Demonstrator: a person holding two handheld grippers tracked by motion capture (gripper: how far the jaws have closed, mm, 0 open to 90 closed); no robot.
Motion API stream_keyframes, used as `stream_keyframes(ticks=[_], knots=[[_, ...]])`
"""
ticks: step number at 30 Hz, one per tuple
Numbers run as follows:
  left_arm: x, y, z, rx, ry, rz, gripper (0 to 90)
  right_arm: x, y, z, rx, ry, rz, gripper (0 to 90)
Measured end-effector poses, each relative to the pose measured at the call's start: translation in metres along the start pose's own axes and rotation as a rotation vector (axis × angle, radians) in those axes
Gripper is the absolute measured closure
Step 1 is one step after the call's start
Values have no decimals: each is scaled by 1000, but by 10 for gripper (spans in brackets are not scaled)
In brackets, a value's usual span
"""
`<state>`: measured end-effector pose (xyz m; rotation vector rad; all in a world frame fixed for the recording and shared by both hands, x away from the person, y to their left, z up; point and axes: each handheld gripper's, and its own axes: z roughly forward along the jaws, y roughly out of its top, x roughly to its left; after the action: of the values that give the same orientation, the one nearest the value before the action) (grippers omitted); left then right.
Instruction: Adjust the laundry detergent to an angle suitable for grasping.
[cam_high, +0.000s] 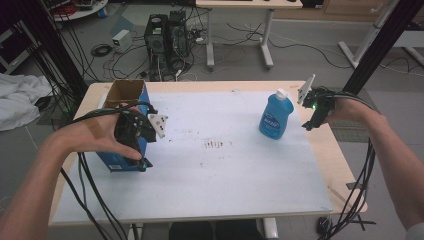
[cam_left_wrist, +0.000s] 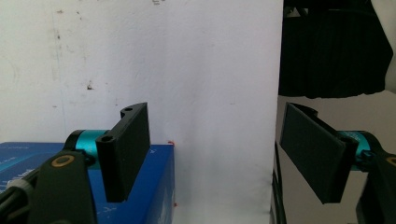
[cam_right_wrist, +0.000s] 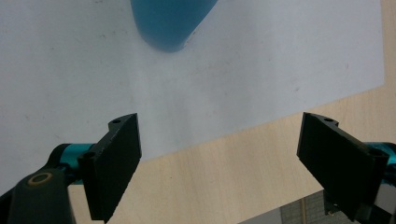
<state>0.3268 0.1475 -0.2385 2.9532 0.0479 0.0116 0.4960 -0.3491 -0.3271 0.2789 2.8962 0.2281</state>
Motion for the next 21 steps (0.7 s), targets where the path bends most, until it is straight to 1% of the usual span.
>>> stream_keyframes(ticks=[5, 7, 11, 17, 21], knots=[[1, 0, 0, 4, 2, -3, 245, 2, 2, 1, 14, -2, -15, 130], [1, 0, 0, 4, 2, -3, 246, 2, 2, 1, 10, -8, -18, 130], [1, 0, 1, 5, 1, -4, 245, 1, 1, 1, 1, -6, -18, 130], [2, 0, 2, 17, 2, -3, 245, 2, 1, 2, 7, -8, -15, 130], [1, -1, 2, 11, 7, -5, 246, 2, 2, 4, 2, -7, -18, 130]])
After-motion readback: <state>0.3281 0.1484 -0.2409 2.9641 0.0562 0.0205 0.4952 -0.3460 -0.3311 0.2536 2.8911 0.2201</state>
